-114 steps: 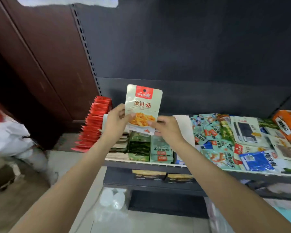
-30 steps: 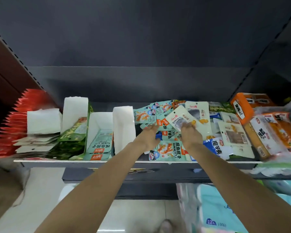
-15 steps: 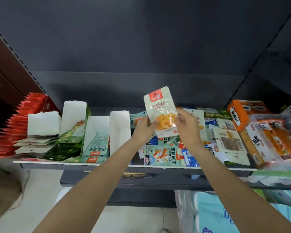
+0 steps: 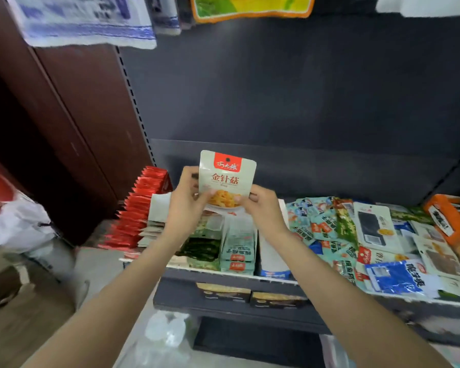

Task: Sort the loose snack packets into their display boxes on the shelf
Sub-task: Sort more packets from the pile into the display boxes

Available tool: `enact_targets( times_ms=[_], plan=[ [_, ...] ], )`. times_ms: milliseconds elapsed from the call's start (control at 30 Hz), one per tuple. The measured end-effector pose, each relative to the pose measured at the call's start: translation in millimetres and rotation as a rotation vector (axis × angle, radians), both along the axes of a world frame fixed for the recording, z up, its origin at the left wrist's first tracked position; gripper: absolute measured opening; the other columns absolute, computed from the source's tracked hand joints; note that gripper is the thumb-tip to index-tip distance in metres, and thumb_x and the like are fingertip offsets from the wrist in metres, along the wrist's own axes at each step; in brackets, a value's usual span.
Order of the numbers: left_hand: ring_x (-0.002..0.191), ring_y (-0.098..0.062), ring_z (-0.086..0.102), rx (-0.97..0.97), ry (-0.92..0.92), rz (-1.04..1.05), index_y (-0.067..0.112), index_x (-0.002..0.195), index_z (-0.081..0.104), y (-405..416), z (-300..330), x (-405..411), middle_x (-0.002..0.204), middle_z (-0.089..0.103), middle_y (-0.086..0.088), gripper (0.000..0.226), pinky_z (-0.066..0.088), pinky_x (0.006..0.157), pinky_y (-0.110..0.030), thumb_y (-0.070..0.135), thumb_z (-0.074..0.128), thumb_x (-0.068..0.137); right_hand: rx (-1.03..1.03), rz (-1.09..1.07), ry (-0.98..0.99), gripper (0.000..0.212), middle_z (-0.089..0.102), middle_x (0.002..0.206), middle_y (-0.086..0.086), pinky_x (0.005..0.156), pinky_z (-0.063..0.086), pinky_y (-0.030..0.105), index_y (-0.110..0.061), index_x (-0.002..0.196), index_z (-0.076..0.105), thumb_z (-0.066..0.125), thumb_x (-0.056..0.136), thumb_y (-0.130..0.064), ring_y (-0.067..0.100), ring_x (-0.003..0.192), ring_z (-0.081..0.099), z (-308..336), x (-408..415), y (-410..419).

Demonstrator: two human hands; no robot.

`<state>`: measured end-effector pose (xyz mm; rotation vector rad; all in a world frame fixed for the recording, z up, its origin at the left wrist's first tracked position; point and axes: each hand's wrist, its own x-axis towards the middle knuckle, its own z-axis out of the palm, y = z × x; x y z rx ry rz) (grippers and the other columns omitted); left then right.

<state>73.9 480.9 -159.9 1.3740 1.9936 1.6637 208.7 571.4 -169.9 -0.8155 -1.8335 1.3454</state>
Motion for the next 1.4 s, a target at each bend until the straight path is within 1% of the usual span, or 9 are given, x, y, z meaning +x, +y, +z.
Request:
enact_targets(
  times_ms=[267,367,533,633,800,1000,1100,1267,1400],
  plan=[
    [0.089,-0.01,0.065,-0.116,0.074,0.062,0.016,0.092,0.057,-71,-13,-110,0.094,0.068,0.009,0.009,0.052,0.082,-0.029,0.016,0.065,0.087,-0.007,-0.04,-0.113,0.028,0.068,0.115,0.006,0.086,0.052,0.026,-0.007,0.117,0.065,0.059,0.09,-0.009,0.016,0.104,0.063,-22,-104,-63],
    [0.087,-0.011,0.065,-0.228,0.113,0.068,0.012,0.088,0.062,-80,-27,-134,0.09,0.07,0.005,0.008,0.052,0.084,-0.035,0.018,0.067,0.086,0.031,-0.053,-0.267,0.027,0.067,0.117,0.007,0.084,0.048,0.022,-0.005,0.116,0.065,0.058,0.091,-0.013,0.019,0.107,0.062,-31,-116,-72],
    [0.093,-0.01,0.063,-0.332,0.208,0.017,0.02,0.106,0.057,-87,-37,-141,0.1,0.069,0.004,0.022,0.044,0.082,-0.02,0.021,0.067,0.086,0.193,-0.06,-0.308,0.019,0.07,0.108,0.001,0.091,0.046,0.017,-0.01,0.105,0.071,0.058,0.091,-0.009,0.009,0.098,0.061,-23,-113,-78],
    [0.092,-0.008,0.063,-0.27,0.301,-0.042,0.023,0.112,0.054,-90,-38,-140,0.102,0.068,0.01,0.028,0.048,0.085,-0.025,0.018,0.065,0.087,0.278,-0.033,-0.39,0.02,0.07,0.107,0.002,0.09,0.043,0.014,-0.011,0.104,0.071,0.057,0.092,-0.007,0.011,0.1,0.062,-21,-111,-77],
    [0.085,-0.014,0.062,-0.416,0.513,-0.158,0.02,0.103,0.064,-77,-35,-133,0.093,0.064,0.005,0.014,0.052,0.078,-0.036,0.02,0.062,0.088,0.227,0.053,-0.481,0.022,0.068,0.112,0.002,0.092,0.04,0.017,-0.012,0.109,0.069,0.054,0.093,-0.007,0.013,0.104,0.059,-23,-106,-74],
    [0.094,-0.02,0.058,-0.283,0.589,-0.211,0.014,0.105,0.064,-39,-22,-73,0.096,0.066,0.0,0.018,0.047,0.085,-0.04,0.018,0.054,0.091,0.183,-0.12,-0.373,0.02,0.069,0.099,-0.004,0.08,0.04,0.002,-0.015,0.104,0.07,0.055,0.092,-0.007,0.005,0.091,0.059,-20,-53,-48],
    [0.096,-0.017,0.055,-0.256,0.531,-0.321,0.016,0.111,0.06,-5,-18,-16,0.101,0.062,-0.001,0.021,0.046,0.085,-0.036,0.016,0.048,0.094,0.173,-0.263,-0.372,0.023,0.069,0.101,0.005,0.084,0.045,0.016,-0.009,0.103,0.069,0.053,0.09,0.0,0.015,0.093,0.062,-21,-5,-27],
    [0.103,-0.021,0.055,-0.266,0.467,-0.471,0.013,0.115,0.057,63,-30,95,0.109,0.059,-0.003,0.024,0.046,0.087,-0.038,0.014,0.046,0.094,0.175,-0.419,-0.554,0.027,0.065,0.116,0.007,0.085,0.041,0.022,-0.009,0.113,0.065,0.051,0.091,-0.003,0.02,0.105,0.06,-37,100,17],
    [0.119,-0.026,0.047,-0.43,0.493,-0.473,0.012,0.132,0.044,120,-52,184,0.131,0.047,-0.009,0.038,0.039,0.099,-0.038,0.019,0.048,0.095,0.174,-0.451,-0.697,0.035,0.049,0.131,0.01,0.092,0.04,0.026,-0.012,0.126,0.056,0.054,0.092,-0.006,0.025,0.114,0.054,-58,193,61]
  ],
)
